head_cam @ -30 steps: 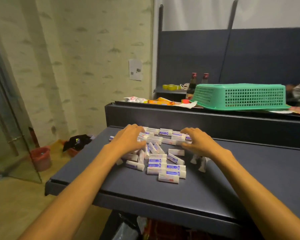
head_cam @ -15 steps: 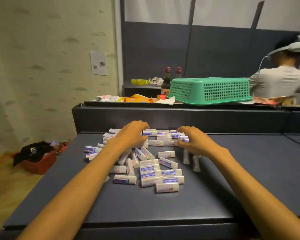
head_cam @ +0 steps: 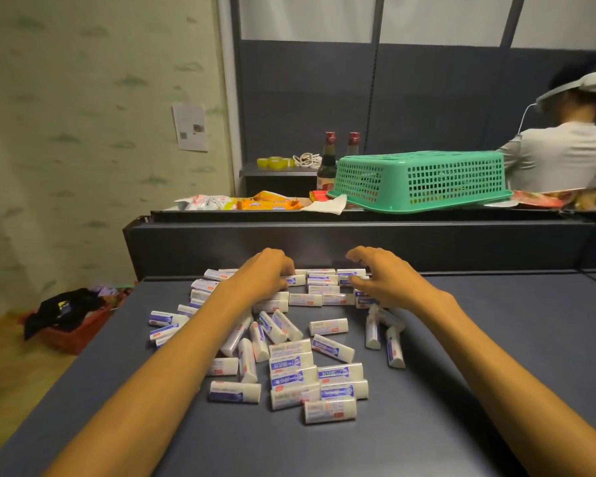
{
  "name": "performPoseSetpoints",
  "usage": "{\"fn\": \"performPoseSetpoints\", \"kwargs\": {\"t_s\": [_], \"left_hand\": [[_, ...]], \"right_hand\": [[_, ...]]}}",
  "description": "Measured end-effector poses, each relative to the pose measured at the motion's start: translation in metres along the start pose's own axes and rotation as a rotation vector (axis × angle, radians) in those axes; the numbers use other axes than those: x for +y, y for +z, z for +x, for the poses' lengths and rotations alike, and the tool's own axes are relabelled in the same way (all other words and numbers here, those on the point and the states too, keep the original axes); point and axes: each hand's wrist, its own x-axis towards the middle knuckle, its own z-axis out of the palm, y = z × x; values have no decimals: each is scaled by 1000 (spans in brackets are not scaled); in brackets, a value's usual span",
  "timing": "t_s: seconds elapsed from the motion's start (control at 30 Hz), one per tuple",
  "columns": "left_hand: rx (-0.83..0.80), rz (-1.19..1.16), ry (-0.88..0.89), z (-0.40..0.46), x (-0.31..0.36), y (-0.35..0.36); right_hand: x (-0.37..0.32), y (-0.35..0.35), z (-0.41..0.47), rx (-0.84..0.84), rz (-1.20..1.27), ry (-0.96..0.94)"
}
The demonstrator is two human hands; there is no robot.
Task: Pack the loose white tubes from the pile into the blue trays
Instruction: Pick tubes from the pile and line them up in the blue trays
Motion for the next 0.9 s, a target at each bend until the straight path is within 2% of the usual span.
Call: {"fn": "performPoseSetpoints", "kwargs": {"t_s": [0.47,0.7,0.9], "left_hand": [[148,-225,50,-26,8,-15],[238,-482,-12,-43,6,-23],[330,-444,4,-51,0,-20]], "right_hand": [[1,7,11,-50,-13,-46],[-1,17,24,-85,-48,-108],[-2,23,34,-110,-65,-142]]}}
